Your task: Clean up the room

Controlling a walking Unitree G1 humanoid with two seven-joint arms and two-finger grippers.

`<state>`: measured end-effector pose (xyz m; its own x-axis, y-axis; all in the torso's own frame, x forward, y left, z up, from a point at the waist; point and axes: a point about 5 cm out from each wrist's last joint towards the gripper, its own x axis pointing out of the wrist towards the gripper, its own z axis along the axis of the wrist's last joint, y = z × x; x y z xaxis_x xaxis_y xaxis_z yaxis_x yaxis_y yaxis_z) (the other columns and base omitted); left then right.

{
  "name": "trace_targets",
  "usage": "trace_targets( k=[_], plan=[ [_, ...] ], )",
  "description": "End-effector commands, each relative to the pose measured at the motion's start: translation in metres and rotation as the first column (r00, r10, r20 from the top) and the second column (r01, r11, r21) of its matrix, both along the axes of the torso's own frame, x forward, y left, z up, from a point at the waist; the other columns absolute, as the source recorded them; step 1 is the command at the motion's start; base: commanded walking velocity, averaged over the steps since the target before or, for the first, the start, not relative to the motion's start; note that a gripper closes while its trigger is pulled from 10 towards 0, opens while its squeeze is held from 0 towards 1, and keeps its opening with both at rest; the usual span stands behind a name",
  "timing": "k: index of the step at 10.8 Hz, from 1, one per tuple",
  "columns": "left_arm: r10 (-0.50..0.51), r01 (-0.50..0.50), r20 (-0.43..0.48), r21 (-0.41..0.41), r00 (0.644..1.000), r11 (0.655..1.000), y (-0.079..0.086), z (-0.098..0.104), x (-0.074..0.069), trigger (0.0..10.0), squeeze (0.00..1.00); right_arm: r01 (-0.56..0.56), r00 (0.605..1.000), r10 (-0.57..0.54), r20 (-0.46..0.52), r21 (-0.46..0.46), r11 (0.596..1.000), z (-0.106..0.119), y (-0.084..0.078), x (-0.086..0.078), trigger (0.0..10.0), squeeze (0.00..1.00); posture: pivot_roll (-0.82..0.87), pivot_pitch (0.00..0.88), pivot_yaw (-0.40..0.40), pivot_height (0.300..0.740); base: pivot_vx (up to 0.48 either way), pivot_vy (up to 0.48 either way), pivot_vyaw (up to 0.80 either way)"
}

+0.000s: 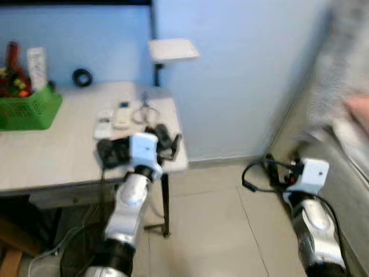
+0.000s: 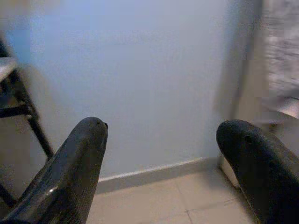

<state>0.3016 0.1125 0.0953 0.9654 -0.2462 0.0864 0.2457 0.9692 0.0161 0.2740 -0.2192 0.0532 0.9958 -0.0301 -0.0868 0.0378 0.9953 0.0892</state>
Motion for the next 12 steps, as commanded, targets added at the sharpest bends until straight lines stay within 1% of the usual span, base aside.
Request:
trace_targets(
  k=[1,2,5,7,8,9,10,11,12],
  plan=[
    [0.010,-0.009,-0.018,0.047,1.000,0.999,0.000,-0.005,-0.001,10.0,0.00,-0.018,1.000,0.017,-0.020,-0.008,1.000,-0.003,0.001,-0.002,10.0,0.02,0.02,0.000,-0.045,0.740,0.315,-0.360,0.00],
    [-0.017,0.018,-0.035,0.041,0.999,0.999,-0.004,-0.009,-0.004,10.0,0.00,-0.036,0.999,0.035,-0.024,-0.008,0.999,-0.005,0.005,-0.001,10.0,0.02,0.02,0.000,-0.046,0.740,0.311,-0.360,0.00],
    [-0.078,0.080,-0.030,0.049,0.996,0.996,-0.012,-0.007,-0.004,10.0,0.00,-0.043,0.999,0.043,-0.029,0.004,0.999,-0.008,0.010,0.000,10.0,0.02,0.03,0.000,-0.044,0.740,0.308,-0.366,0.00],
    [-0.053,0.054,-0.034,0.032,0.998,0.998,-0.008,-0.006,-0.001,10.0,0.00,-0.045,0.998,0.045,-0.033,0.006,0.999,-0.009,0.010,-0.001,10.0,0.02,0.03,0.000,-0.042,0.740,0.349,-0.319,0.00],
    [-0.019,0.019,-0.043,0.016,0.999,1.000,-0.003,-0.007,0.000,10.0,0.00,-0.047,0.998,0.048,-0.036,0.005,0.999,-0.010,0.010,-0.001,10.0,0.02,0.03,0.000,-0.043,0.740,0.405,-0.255,0.00],
    [0.008,-0.008,-0.063,0.012,0.998,1.000,0.002,-0.010,0.001,10.0,0.00,-0.049,0.998,0.049,-0.038,0.004,0.999,-0.010,0.010,-0.001,10.0,0.02,0.03,0.000,-0.043,0.740,0.435,0.000,0.00],
    [0.081,-0.083,-0.071,-0.030,0.994,0.996,0.021,-0.010,-0.003,10.0,0.00,-0.065,0.997,0.065,-0.038,-0.020,0.998,-0.010,0.010,-0.003,10.0,0.02,0.02,0.000,-0.034,0.740,0.000,0.000,0.00],
    [0.106,-0.110,-0.068,-0.051,0.992,0.993,0.032,-0.010,-0.010,10.0,0.00,-0.099,0.995,0.097,-0.029,-0.070,0.993,-0.008,0.012,-0.006,10.0,0.02,0.02,0.000,-0.031,0.740,0.000,0.000,0.00],
    [0.097,-0.099,-0.074,-0.027,0.993,0.995,0.043,-0.014,-0.027,10.0,0.00,-0.129,0.992,0.127,-0.023,-0.109,0.986,-0.006,0.011,-0.012,10.0,0.02,0.01,0.000,-0.027,0.740,0.000,0.000,0.00]
  ],
)
